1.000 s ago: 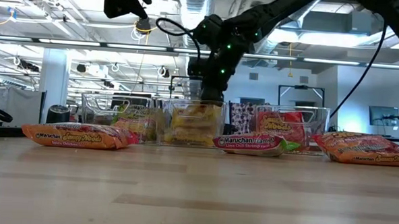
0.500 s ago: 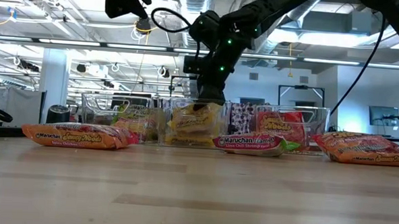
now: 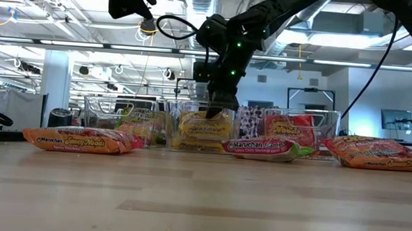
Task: Sort Maruchan noodles
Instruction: Put the yellow noodle pack into the middle transparent bin, then put the green noodle pack into the left transparent bin
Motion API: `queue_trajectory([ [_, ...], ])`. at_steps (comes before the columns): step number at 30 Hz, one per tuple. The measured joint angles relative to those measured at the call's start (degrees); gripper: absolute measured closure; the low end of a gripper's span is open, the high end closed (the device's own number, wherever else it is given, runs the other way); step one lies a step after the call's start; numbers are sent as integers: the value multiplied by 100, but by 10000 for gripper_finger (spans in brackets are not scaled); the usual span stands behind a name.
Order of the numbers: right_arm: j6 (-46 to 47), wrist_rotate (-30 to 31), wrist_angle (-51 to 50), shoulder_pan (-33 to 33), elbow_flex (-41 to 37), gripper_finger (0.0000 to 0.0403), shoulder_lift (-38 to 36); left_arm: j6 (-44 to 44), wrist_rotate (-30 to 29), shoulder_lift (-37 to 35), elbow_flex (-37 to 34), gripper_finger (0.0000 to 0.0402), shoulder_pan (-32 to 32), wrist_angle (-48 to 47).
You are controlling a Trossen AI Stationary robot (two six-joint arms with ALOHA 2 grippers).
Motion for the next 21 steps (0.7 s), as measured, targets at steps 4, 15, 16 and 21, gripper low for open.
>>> queue_trajectory([
  [4, 6, 0, 6, 16, 0, 305, 0, 1, 0, 0, 0, 248, 0, 0],
  [15, 94, 7, -139, 55, 329, 305, -4, 75, 0, 0, 0, 248, 0, -2],
  [16, 96, 7, -219, 55, 410, 305, -4, 75, 0, 0, 0, 248, 0, -1],
  [21, 139, -82, -992, 25, 899, 305, -9, 80, 2, 0, 0, 248, 0, -33],
])
